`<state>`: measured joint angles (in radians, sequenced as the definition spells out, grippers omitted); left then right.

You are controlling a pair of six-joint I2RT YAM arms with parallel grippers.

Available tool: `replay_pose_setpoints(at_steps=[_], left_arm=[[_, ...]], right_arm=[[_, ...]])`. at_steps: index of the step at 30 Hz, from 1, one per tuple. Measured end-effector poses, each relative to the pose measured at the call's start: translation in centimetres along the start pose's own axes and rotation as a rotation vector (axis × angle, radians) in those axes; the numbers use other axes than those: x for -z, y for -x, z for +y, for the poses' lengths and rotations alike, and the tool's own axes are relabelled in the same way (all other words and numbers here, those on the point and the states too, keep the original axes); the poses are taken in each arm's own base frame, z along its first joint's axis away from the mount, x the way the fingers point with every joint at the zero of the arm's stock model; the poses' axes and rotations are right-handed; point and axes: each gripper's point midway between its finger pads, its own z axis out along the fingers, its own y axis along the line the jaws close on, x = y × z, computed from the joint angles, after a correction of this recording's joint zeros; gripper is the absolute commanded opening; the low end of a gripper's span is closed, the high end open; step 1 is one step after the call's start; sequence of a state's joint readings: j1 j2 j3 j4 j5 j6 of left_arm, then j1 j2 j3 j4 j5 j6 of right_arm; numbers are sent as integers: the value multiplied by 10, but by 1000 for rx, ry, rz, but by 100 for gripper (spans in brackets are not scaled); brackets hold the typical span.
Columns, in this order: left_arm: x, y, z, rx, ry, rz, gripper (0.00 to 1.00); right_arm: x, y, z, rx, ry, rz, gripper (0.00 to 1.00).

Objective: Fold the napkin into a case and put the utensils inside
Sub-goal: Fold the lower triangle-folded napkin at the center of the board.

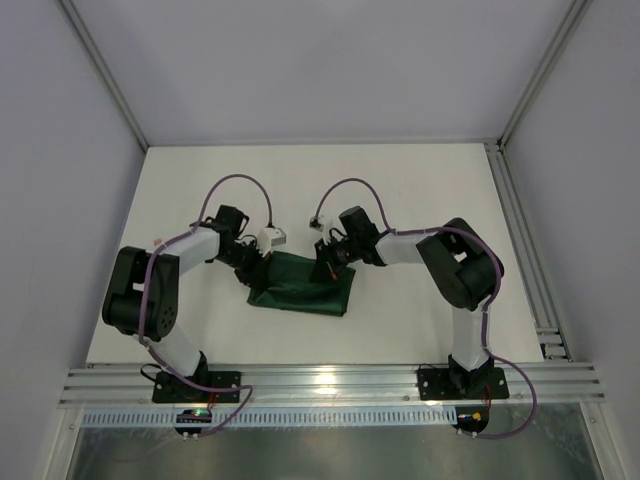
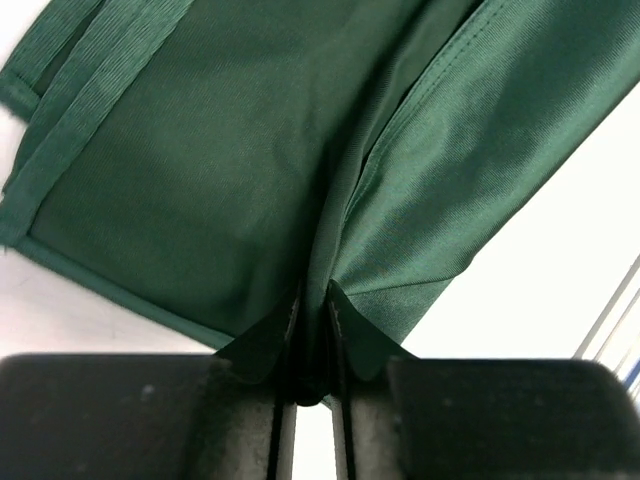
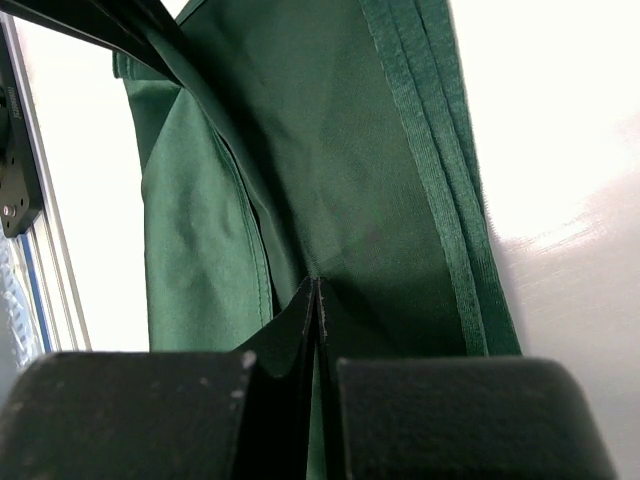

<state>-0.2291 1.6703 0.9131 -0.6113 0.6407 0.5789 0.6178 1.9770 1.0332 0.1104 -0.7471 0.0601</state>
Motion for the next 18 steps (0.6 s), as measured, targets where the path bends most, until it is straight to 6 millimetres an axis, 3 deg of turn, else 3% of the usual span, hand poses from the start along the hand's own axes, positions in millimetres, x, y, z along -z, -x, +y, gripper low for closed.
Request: replay_pose_setpoints(at_steps=[8,11,14,15,18], left_arm=[[3,0,3,4,29,7,38],[4,1,3,13,33,3,36],[4,2,5,14,45,1,23],[5,2,5,15,48,0,23],[5,4,6,9,51,-5,34]], right_arm=[[0,0,0,-8,-2,-8,5],[1,1,1,-8,-2,-9,15],[3,2,2,-4,-11,-6,22],[4,2,3,-1,-18,-3,25],[13,1,3,3,-62,7,26]])
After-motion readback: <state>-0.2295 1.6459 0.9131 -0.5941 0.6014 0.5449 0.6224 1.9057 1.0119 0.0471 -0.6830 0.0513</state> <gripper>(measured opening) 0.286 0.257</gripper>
